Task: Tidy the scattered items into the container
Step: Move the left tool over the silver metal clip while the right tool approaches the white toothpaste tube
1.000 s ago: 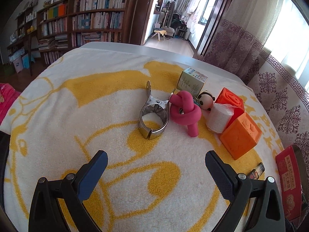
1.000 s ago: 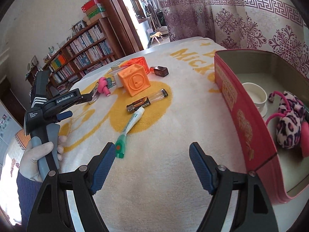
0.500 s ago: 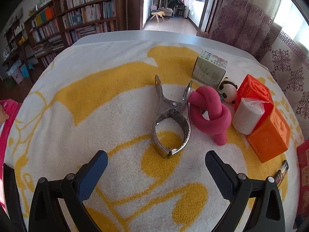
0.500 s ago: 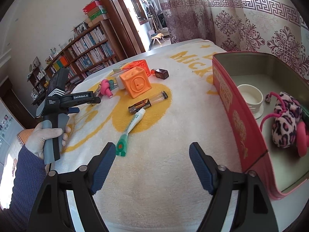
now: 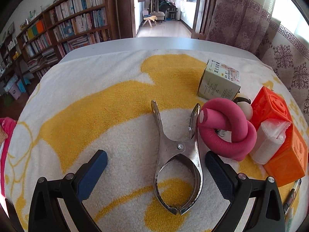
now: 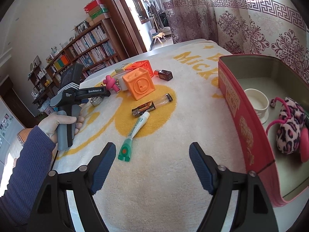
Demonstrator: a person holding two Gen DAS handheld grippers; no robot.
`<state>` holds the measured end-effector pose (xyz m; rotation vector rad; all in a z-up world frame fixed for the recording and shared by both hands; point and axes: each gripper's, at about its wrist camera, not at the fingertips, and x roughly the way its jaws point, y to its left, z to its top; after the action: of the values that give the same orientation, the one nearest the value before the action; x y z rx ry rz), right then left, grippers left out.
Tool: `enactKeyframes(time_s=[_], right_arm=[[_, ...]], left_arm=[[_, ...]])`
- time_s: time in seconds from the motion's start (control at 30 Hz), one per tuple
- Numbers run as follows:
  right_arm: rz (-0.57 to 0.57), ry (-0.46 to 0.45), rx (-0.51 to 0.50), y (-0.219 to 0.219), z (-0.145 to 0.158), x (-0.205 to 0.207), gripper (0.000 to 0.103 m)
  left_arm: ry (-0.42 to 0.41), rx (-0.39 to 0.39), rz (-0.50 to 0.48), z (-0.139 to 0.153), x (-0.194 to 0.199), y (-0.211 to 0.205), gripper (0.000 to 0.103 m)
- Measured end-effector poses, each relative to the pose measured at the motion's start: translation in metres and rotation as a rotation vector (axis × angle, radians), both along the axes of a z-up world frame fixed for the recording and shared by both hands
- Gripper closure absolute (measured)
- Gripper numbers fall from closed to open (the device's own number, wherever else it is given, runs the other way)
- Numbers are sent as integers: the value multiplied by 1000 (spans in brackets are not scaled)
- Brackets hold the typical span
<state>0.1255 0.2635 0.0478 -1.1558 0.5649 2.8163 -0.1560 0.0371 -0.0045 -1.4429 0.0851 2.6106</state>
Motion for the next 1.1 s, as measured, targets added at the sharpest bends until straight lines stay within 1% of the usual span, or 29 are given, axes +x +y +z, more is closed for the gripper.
enactKeyframes(time_s=[0.2, 0.3, 0.37, 0.43, 0.47, 0.5, 0.53, 0.6, 0.63, 0.67, 0.7, 0.83, 0.87, 0.93, 1.0, 1.1], right_arm=[[33, -3, -25, -10, -1, -11, 22], [39, -6, -23, -14, -1, -12, 22], [36, -10, -16, -14, -2, -12, 22], [24, -13, -13, -11, -2, -12, 22], [17, -15, -14, -9, -2, -12, 22], [10, -18, -16, -6, -2, -13, 22], [2, -21, -20, -4, -2, -13, 22], [-7, -24, -28, -2, -2, -15, 22], [-8, -25, -29, -1, -2, -16, 22], [-9, -27, -26, -1, -2, -17, 22], [-9, -32, -21, -2, -3, -18, 22], [-3, -58, -12, -5, -8, -25, 22], [-2, -63, -9, -6, -9, -26, 22], [1, -70, 3, -8, -10, -28, 22], [2, -79, 13, -10, -12, -31, 22], [9, -87, 18, -15, -14, -40, 22]], left_arm=[[2, -12, 32, 0, 0, 3, 0], [3, -8, 29, 0, 1, 4, 0], [8, -2, 10, 1, 2, 5, 3], [18, 5, -25, 3, 4, 7, 18], [21, 9, -39, 5, 6, 8, 24], [22, 12, -52, 7, 6, 10, 33], [21, 14, -64, 8, 6, 12, 38], [24, 11, -83, 9, 4, 15, 44], [27, 11, -90, 10, 3, 16, 49], [29, 11, -95, 11, 2, 17, 52], [31, 15, -99, 12, 1, 18, 61], [41, 38, -95, 12, 4, 16, 62], [43, 52, -92, 11, 6, 15, 62], [46, 103, -85, 13, 12, 7, 62], [75, 134, -83, 20, 23, 2, 62], [132, 137, -101, 32, 44, -1, 62]])
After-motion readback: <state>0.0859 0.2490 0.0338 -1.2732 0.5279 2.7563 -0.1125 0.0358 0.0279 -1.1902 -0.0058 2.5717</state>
